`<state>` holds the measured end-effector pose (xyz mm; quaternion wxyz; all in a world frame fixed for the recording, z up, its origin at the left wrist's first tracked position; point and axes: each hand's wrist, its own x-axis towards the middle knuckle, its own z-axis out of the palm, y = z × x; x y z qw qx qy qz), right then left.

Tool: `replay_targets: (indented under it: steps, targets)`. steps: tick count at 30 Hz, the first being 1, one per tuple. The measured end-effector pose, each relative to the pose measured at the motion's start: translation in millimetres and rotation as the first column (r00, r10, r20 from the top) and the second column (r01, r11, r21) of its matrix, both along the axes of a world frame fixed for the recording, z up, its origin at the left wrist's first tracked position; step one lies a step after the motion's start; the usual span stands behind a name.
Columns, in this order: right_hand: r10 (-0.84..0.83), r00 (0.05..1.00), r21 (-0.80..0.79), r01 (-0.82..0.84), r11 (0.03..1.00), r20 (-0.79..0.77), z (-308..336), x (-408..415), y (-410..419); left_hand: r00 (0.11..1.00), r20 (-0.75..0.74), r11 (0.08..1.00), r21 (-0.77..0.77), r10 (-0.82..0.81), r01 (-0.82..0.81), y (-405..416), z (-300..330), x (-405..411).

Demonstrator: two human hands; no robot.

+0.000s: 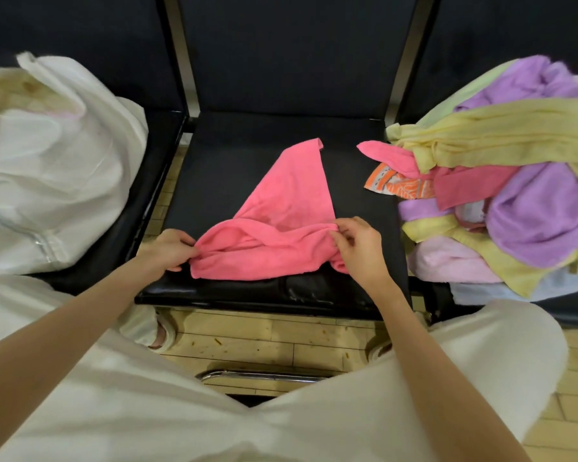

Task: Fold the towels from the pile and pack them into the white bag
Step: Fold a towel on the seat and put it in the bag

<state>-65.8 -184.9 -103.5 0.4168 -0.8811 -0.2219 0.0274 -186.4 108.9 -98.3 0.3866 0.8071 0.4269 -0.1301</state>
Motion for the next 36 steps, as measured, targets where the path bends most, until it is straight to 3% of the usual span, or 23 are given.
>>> replay_targets:
  steps: [5, 15, 25, 27, 30, 33, 36]
  targets:
    - [-0.023, 0.998, 0.011, 0.023, 1.000, 0.052, 10, -1, 6, 0.993, 0.056, 0.994, 0.061, -0.099, 0.096, -1, 1, -5]
    - [-0.084, 0.994, 0.020, 0.083, 0.996, 0.074, 19, -10, 4, 0.982, 0.181, 0.990, 0.140, -0.055, 0.030, 10, 14, -15]
    - [-0.241, 0.955, 0.065, 0.234, 0.970, 0.173, 35, 0, -9, 0.945, 0.250, 0.973, 0.036, 0.212, -0.228, 30, 43, -26]
    - [-0.284, 0.943, 0.139, 0.262, 0.955, 0.175, 46, 3, -5, 0.880, 0.358, 0.947, -0.042, 0.313, -0.320, 26, 62, -20]
    - [-0.366, 0.912, 0.266, 0.311, 0.912, 0.187, 74, 4, 2, 0.647, 0.587, 0.870, -0.257, 0.487, -0.421, 16, 105, -6]
    - [-0.409, 0.893, 0.405, 0.309, 0.861, 0.188, 100, 8, 7, 0.408, 0.763, 0.853, -0.357, 0.501, -0.380, 7, 153, 9]
    - [-0.450, 0.881, 0.519, 0.320, 0.792, 0.144, 125, 16, 17, 0.307, 0.831, 0.879, -0.391, 0.465, -0.273, 8, 195, 23]
